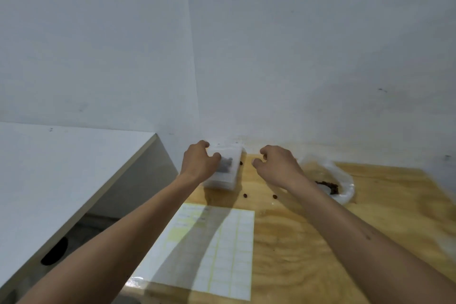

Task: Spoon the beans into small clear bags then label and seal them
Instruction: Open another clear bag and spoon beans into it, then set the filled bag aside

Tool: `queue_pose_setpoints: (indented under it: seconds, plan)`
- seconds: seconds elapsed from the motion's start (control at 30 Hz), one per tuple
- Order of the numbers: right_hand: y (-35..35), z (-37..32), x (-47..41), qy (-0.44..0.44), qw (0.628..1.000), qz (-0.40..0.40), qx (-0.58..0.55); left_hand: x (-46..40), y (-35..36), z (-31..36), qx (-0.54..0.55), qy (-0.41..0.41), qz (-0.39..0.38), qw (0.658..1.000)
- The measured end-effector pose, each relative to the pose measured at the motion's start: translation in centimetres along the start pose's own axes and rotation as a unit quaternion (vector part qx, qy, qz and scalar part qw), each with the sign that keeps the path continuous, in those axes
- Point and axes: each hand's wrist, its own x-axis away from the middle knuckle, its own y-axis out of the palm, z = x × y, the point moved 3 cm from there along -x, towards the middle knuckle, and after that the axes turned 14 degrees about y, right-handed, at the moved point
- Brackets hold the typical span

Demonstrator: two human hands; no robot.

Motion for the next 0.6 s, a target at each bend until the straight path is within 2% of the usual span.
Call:
queue_pose_setpoints:
  seconds: [0.13,0.23,0.4,0.6]
  plan:
    - [-4.7,3.7,2.0,-0.014,0.999,0.041,-0.015,1.1,2.5,5.7,-0.012,0.087,-0.015,0.996]
    - [-8.4,8.0,3.8,0.01,0.997,0.07,-0.016,2.4,5.9,10.6,0.01,0.155,-0.041,0.987]
    - [-14.0,16.9,7.6,0.099,0.99,0.102,0.011,6.0,12.8,18.1,0.056,0.253,-0.103,0.96]
    - [-17.3,26.9,11.9,0.23,0.967,0.107,0.032,10.3,19.6,25.5,0.029,0.366,-0.191,0.91]
